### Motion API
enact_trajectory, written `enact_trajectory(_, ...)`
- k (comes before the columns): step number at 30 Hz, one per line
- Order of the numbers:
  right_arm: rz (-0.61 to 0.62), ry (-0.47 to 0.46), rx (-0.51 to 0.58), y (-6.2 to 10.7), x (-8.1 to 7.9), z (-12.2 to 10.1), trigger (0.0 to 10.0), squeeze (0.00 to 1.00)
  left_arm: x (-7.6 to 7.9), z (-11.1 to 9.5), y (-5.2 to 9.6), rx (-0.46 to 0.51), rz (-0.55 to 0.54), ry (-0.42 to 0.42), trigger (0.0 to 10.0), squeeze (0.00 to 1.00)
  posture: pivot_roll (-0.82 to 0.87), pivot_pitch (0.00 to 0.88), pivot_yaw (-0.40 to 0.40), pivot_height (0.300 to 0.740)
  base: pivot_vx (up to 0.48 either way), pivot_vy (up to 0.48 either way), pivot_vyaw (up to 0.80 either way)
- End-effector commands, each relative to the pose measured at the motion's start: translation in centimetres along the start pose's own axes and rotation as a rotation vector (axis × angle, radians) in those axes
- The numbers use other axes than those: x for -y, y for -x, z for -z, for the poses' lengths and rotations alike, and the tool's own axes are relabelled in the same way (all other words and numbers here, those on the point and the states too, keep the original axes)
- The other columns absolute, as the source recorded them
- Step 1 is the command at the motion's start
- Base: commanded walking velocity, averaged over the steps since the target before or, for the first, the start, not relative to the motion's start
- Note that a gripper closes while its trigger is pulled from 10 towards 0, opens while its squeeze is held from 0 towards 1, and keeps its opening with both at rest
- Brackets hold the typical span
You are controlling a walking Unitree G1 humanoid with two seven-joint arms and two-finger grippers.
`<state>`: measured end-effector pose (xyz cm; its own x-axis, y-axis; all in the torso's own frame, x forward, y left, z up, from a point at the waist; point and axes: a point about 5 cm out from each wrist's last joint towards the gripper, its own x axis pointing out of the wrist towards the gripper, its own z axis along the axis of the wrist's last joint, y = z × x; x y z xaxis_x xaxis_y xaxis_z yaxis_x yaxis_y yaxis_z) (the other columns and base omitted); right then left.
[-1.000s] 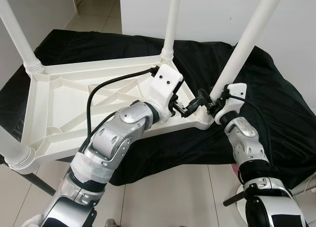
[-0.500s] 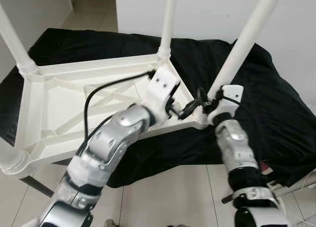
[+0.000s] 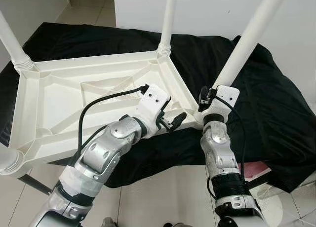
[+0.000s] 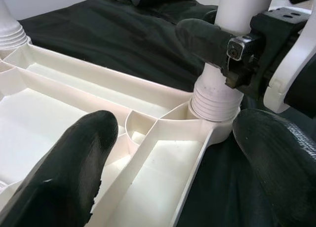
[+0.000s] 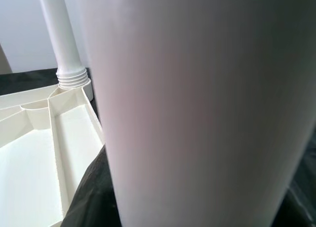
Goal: Building children table
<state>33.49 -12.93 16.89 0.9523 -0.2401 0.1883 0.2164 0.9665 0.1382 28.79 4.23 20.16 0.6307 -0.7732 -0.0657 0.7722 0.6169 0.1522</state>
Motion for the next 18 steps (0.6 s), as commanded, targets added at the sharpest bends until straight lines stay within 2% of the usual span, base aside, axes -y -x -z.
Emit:
enact_trajectory(1, 0.048, 0.037, -0.117, 1.0, 0.9, 2.4, 10.0, 0.00, 0.9, 0.4, 0.0, -0.010, 0.091, -0.008, 10.0, 0.00, 0.01, 0.102, -0.075, 0.740, 0.000, 0.000, 0.00)
enact_trajectory(12, 0.066, 0.041, -0.105, 1.1, 0.7, 2.1, 10.0, 0.00, 0.6, 0.4, -0.1, -0.008, 0.086, -0.027, 10.0, 0.00, 0.01, 0.092, -0.063, 0.740, 0.000, 0.000, 0.00)
enact_trajectory(18, 0.009, 0.022, -0.061, 0.9, 0.7, 1.4, 10.0, 0.00, 0.5, 0.2, -0.1, -0.004, 0.081, -0.035, 10.0, 0.00, 0.03, 0.084, -0.065, 0.740, 0.000, 0.000, 0.00)
